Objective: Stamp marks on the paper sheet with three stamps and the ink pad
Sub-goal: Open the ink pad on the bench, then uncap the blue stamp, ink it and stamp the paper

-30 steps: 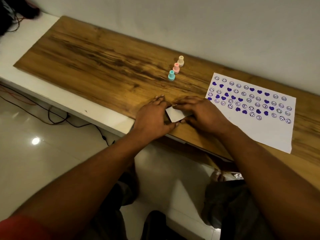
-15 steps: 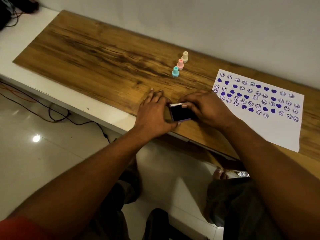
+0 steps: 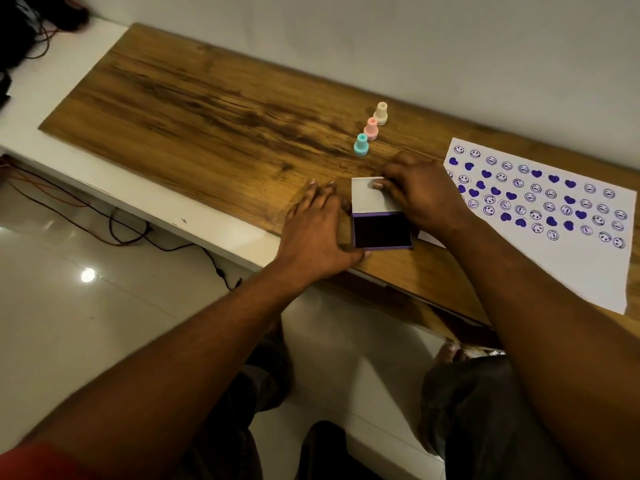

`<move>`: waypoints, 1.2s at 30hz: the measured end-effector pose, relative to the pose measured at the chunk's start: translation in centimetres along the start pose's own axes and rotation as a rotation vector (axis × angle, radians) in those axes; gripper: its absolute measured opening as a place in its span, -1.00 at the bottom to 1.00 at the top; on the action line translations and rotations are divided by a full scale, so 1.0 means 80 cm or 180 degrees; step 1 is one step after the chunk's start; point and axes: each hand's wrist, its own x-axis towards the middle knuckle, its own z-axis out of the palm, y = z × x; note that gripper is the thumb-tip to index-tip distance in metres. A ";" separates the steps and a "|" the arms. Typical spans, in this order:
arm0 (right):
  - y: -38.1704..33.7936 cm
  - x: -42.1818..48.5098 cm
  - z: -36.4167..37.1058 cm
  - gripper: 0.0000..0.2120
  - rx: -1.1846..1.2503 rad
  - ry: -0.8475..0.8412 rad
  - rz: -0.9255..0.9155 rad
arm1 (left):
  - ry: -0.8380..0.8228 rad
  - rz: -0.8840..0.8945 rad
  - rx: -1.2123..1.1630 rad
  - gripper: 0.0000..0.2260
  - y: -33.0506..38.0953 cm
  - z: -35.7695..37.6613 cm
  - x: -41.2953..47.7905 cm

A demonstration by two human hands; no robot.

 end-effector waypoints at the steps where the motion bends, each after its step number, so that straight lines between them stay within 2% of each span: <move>1: 0.000 0.002 0.000 -0.65 -0.0011 0.0007 0.0036 | 0.0000 0.0013 0.0006 -0.06 0.000 0.000 0.000; 4: 0.000 0.004 0.002 -0.64 -0.0025 -0.0014 0.0081 | 0.0000 0.0050 -0.0006 -0.14 -0.001 -0.002 0.001; 11: 0.000 0.002 0.005 -0.65 0.0091 0.0110 0.0127 | 0.0015 0.0058 -0.0053 -0.19 -0.001 -0.004 -0.001; 36: 0.000 0.009 0.001 -0.72 -0.0092 0.0111 0.0107 | -0.0033 0.0100 -0.0098 -0.18 -0.004 0.002 -0.001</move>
